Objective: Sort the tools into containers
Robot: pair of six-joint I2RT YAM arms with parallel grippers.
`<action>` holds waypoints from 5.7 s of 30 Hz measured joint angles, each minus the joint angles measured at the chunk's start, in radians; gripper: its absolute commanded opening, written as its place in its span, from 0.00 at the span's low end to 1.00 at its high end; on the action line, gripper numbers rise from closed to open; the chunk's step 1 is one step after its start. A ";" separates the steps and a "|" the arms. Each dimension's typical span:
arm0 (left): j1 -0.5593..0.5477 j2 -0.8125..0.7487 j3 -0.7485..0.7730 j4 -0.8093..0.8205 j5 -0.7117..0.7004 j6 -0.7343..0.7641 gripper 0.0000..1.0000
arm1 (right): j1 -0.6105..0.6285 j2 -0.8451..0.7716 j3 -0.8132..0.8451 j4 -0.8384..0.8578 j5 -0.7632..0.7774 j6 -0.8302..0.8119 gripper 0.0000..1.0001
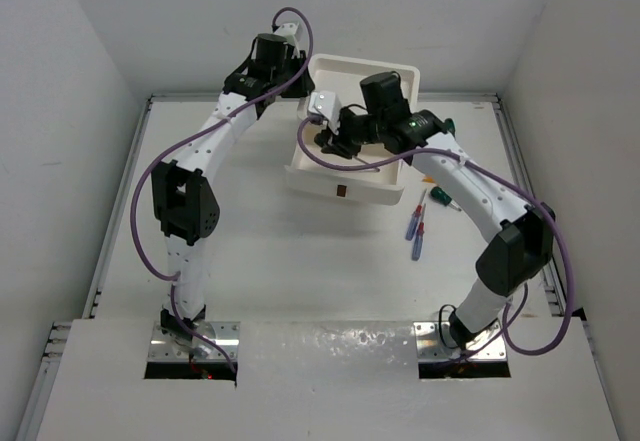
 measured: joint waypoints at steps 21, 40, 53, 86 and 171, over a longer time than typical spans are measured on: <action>0.000 0.003 0.001 0.006 0.000 0.005 0.14 | -0.319 -0.106 0.115 0.127 0.307 0.577 0.10; 0.009 0.037 0.058 -0.024 0.016 0.045 0.15 | -0.613 0.560 0.238 0.130 0.716 0.865 0.59; 0.032 0.054 0.074 -0.021 0.048 0.068 0.15 | -0.671 0.809 0.400 0.157 0.638 0.846 0.26; 0.038 0.064 0.080 0.002 0.068 0.024 0.08 | -0.368 -0.305 -0.383 0.797 0.489 0.520 0.00; 0.024 0.058 0.048 0.059 0.034 0.019 0.08 | 0.032 0.195 0.206 -0.021 0.241 0.322 0.00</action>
